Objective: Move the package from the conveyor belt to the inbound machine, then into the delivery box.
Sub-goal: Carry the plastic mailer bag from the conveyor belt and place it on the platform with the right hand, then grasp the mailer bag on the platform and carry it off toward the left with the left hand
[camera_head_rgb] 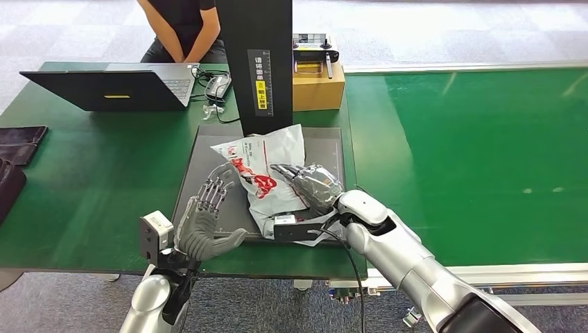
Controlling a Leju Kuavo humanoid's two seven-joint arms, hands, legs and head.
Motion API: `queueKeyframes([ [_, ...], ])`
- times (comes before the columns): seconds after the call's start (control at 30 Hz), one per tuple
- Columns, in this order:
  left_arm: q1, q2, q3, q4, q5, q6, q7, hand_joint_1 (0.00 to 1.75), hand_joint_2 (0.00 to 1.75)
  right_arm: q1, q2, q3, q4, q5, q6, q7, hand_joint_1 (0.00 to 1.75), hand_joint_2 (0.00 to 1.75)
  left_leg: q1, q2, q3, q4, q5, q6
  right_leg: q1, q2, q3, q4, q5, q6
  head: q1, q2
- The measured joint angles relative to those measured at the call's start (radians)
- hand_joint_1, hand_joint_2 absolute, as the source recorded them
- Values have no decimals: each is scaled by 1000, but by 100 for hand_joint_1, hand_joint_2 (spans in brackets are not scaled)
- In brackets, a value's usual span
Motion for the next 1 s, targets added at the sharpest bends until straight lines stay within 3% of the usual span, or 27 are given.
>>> queueKeyframes([
  [0.13,-1,-2,0,2,-5,1,2,0,175,14,0,-29,1,48,-43,35,0,175,0,0,0,0,0,0,0,0,0,0,0,0,0,0],
  [0.27,-4,-6,0,9,-6,3,3,0,175,43,0,-89,-26,-21,-59,-4,0,0,0,0,0,0,0,0,0,0,0,0,0,0,0,0],
  [0.43,-7,-8,0,19,-1,8,0,0,175,95,0,-204,-107,-231,-67,-151,0,0,0,0,0,0,0,0,0,0,0,0,0,0,0,0],
  [0.73,-8,-8,0,24,24,11,-4,0,175,201,-5,-363,-305,-517,-41,-272,0,0,0,0,0,0,0,0,0,0,0,0,0,0,0,0],
  [0.87,-8,-5,0,27,35,18,-6,0,175,256,-15,-414,-393,-569,-25,-278,0,175,0,0,0,0,0,0,0,0,0,0,0,0,0,0],
  [1.0,-3,-2,0,27,47,33,-9,0,175,309,-33,-457,-453,-599,-42,-277,0,175,0,0,0,0,0,0,0,0,0,0,0,0,0,0],
])
